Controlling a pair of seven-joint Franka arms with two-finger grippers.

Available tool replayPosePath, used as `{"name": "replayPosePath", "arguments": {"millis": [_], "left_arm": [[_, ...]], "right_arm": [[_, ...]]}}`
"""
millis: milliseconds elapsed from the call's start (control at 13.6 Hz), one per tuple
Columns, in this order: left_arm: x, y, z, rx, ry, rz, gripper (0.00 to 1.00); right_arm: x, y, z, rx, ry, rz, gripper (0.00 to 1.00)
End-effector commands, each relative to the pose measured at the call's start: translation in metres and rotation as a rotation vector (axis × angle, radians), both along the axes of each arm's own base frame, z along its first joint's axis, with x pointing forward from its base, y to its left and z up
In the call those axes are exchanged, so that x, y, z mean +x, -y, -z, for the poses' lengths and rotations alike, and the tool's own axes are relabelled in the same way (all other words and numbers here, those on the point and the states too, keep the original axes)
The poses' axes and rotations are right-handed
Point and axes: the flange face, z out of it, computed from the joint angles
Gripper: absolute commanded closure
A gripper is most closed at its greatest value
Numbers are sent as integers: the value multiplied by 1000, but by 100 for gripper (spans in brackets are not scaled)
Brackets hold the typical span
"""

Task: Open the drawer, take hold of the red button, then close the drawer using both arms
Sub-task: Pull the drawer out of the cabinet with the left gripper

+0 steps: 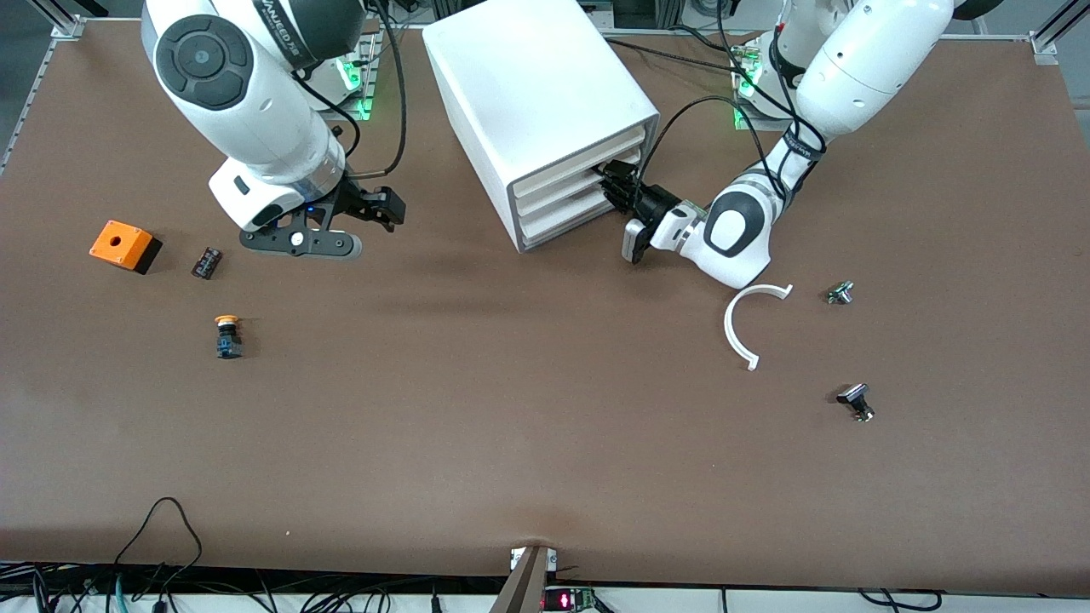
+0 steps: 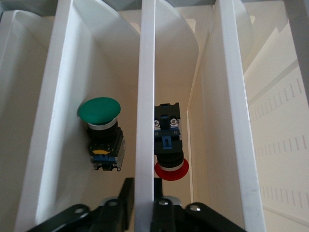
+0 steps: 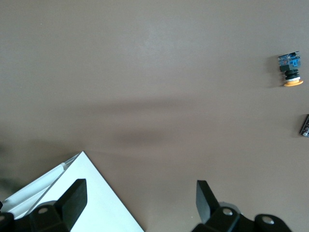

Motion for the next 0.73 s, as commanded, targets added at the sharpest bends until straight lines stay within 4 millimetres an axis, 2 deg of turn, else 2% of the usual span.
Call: {"name": "replayPosePath", "arguments": {"millis": [0, 147, 293, 440, 659], "left_arm": [[-1, -10, -6, -17, 34, -37, 100], [4, -17, -4, -14, 28, -53, 100], [20, -40, -1, -16, 26, -96, 100], [40, -48, -7, -26, 54, -124, 100], [70, -63, -4, -20, 98, -120, 100]], "right_arm": [[-8, -17, -4, 11, 6, 27, 0], [-9, -22, -4, 14, 13, 26, 0], [-10, -30, -3, 25, 29, 16, 0], [-12, -49, 2, 34, 44, 15, 0], [-13, -90, 12, 67, 91, 43, 0]]}}
